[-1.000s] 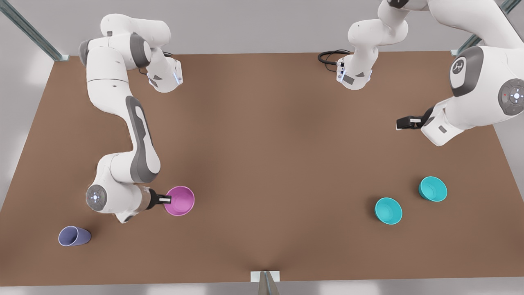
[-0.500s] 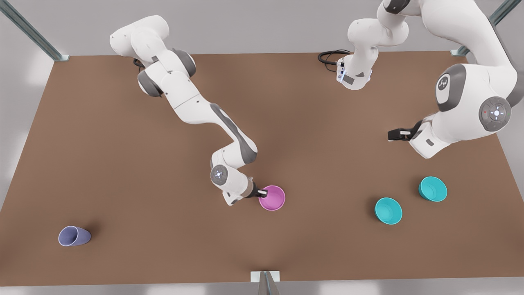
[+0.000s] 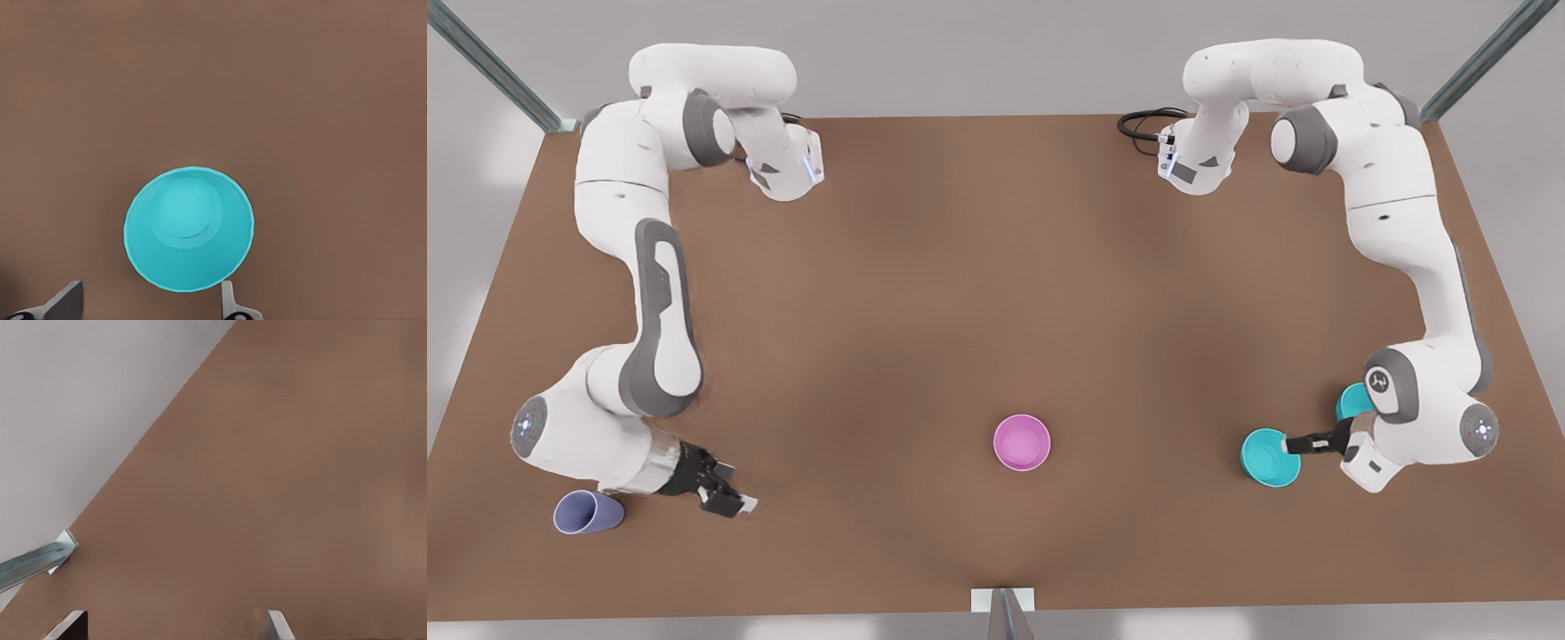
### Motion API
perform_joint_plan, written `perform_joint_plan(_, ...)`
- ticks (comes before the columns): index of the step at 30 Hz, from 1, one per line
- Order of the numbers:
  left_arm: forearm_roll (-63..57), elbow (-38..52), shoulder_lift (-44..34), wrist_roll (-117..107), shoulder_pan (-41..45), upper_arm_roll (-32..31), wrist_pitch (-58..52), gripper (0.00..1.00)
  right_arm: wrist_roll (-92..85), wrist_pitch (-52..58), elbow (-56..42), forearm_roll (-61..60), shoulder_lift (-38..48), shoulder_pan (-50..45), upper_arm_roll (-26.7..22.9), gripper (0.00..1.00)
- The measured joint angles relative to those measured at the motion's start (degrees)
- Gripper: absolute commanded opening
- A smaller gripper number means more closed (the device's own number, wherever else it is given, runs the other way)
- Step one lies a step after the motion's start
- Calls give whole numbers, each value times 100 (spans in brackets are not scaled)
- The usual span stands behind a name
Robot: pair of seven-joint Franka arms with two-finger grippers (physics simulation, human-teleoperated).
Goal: Stack the blue bowl on the pink bowl
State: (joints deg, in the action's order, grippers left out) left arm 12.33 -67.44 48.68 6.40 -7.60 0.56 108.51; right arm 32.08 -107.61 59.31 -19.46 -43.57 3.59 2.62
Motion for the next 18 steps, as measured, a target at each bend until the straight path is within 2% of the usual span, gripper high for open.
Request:
perform_joint_plan(3, 66, -10, 200, 185, -39, 19, 355, 100, -714, 1401, -15, 1302, 990, 429, 19, 100)
perform_joint_plan(7, 93, -156, 352, 389, -41, 59, 622, 100, -1518, 2896, 93, 2220, 1988, 100, 69, 100)
perform_joint_plan(9, 99, -180, 426, 474, -28, 66, 704, 100, -1822, 2726, 1695, 2448, 3170, -154, 138, 100)
perform_joint_plan(10, 101, -194, 458, 514, -25, 67, 736, 100, -1938, 2531, 2183, 2483, 3385, -329, 148, 100)
perform_joint_plan(11, 105, -202, 487, 551, -24, 67, 763, 95, -2045, 2360, 2432, 2441, 3491, -483, 147, 100)
perform_joint_plan(13, 106, -208, 523, 614, -23, 69, 806, 56, -2241, 2088, 2652, 2400, 3736, -735, 138, 100)
perform_joint_plan(16, 125, -210, 557, 676, -22, 67, 846, 25, -2497, 1821, 2718, 2348, 3870, -954, 137, 100)
perform_joint_plan(18, 138, -212, 554, 685, -16, 67, 864, 21, -2647, 1713, 2731, 2320, 3906, -971, 130, 100)
